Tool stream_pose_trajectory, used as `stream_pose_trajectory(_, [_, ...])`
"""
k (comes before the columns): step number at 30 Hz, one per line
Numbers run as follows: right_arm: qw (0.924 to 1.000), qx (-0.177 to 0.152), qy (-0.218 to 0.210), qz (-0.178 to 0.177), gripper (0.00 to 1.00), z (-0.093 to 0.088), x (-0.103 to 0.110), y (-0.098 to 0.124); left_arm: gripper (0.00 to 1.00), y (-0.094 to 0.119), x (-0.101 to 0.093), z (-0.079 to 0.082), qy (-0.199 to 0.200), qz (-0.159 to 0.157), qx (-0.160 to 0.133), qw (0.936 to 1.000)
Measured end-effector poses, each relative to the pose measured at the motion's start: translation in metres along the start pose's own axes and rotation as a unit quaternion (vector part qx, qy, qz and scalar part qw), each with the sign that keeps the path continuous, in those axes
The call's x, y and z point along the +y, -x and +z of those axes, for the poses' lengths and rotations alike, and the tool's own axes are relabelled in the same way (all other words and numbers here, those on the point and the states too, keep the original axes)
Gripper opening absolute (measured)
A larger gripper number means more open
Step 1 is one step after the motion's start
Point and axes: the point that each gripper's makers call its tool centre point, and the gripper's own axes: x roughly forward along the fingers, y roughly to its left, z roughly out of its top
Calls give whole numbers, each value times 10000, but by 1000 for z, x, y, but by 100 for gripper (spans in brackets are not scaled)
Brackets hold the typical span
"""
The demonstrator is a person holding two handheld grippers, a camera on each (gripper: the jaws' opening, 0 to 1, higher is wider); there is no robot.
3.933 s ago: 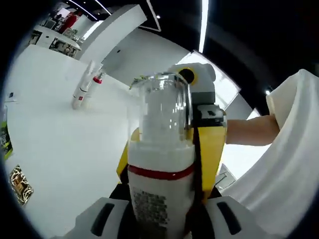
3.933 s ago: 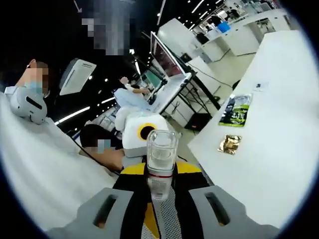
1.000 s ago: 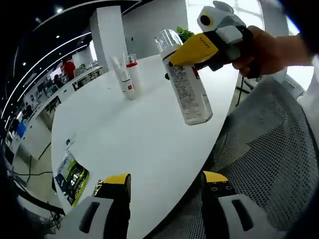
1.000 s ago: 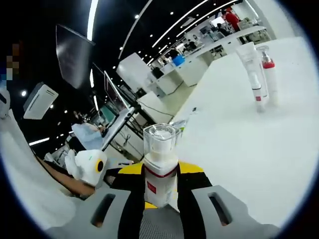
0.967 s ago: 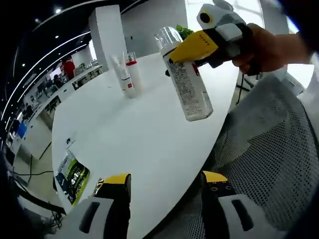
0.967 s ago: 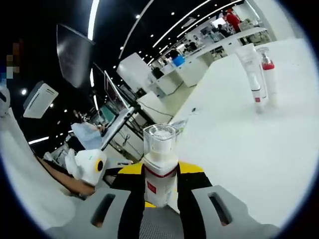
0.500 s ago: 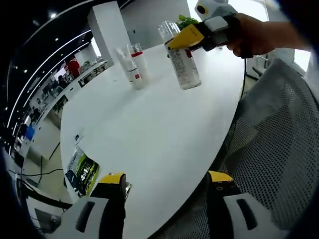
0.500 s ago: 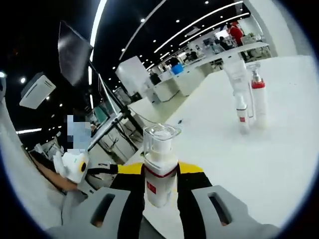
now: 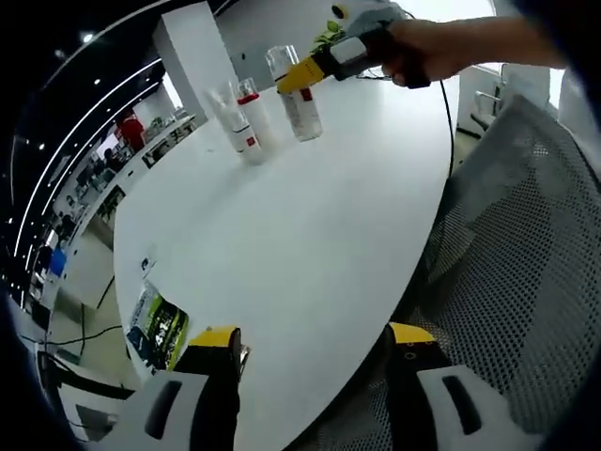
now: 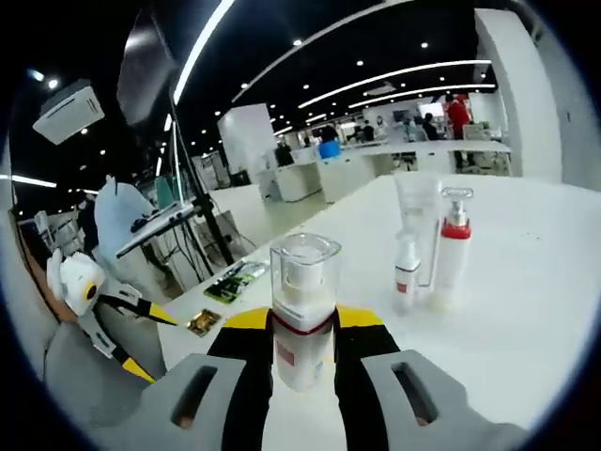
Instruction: Arrange the skincare products in the storage area until every visible bottle or jar stands upright without overlapping.
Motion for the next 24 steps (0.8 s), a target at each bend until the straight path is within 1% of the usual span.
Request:
stream_pose_trajectory(2, [9999,24,145,-35,22,0,-7,-2,64,-1,1,-2,41,-7,51,10000])
stream_pose_trajectory(4, [9998,35,173,-53,22,0,-12,-3,64,-1,3,-2,88,6,51,9999])
stream_pose_trajectory(8, [9995,-17,280,-138,22,5,-24,-3,63,-2,2,-2,135,-51,27,9999])
stream_pose_trajectory(12, [9991,-166,312,-241,22,15,-37,-4,62,-1,1,3,240,-97,-114,9996])
stream_pose_trajectory(16, [9984,-226,415,-320,22,23,-47,-7,62,-2,-1,-1,175,-147,-10,9997])
stream_pose_trajectory(19, [9978,-245,495,-354,22,28,-51,-9,61,-2,-2,0,178,-158,-43,9997])
stream_pose_trajectory(24, [9971,-250,605,-391,22,37,-60,-12,59,-2,-2,-1,180,-165,-2,9997])
